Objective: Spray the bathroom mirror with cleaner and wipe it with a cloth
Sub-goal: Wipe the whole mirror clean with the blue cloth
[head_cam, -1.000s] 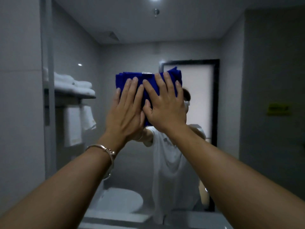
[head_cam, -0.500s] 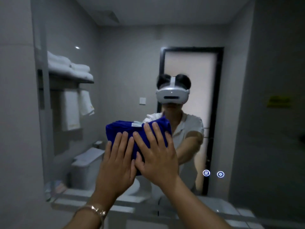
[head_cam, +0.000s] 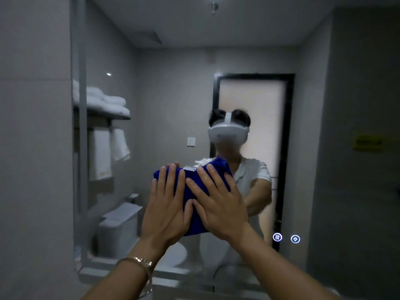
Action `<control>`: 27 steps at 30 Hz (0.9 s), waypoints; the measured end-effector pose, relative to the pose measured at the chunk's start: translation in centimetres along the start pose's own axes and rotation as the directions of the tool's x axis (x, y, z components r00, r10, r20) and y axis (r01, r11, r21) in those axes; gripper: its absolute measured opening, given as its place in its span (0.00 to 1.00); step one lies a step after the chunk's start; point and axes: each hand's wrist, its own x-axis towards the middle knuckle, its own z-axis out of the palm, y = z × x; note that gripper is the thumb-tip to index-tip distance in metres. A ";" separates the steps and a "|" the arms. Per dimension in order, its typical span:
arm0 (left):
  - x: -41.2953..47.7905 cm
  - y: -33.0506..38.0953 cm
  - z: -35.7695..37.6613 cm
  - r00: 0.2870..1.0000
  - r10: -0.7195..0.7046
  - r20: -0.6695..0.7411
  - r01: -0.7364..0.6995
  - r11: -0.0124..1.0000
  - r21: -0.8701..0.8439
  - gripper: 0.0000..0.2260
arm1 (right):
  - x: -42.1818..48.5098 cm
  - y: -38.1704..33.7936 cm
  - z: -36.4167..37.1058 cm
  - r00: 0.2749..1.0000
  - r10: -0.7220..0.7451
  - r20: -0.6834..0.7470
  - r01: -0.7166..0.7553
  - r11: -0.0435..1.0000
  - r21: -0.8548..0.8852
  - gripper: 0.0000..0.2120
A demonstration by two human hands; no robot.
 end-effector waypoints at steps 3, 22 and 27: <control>6.8 0.3 -2.0 0.997 -0.010 -0.071 0.009 1.000 -0.025 0.31 | 5.8 4.4 -2.3 0.998 -0.042 -0.040 0.040 0.998 -0.051 0.23; 22.9 6.7 -6.7 0.968 0.022 -0.250 -0.017 1.000 0.023 0.29 | 14.4 16.0 -8.2 0.958 0.198 -0.205 -0.213 0.976 -0.052 0.24; 19.2 8.0 -4.7 0.968 0.069 -0.240 -0.067 0.998 0.019 0.30 | 9.9 14.8 -6.7 0.947 0.217 -0.237 -0.227 0.974 -0.015 0.23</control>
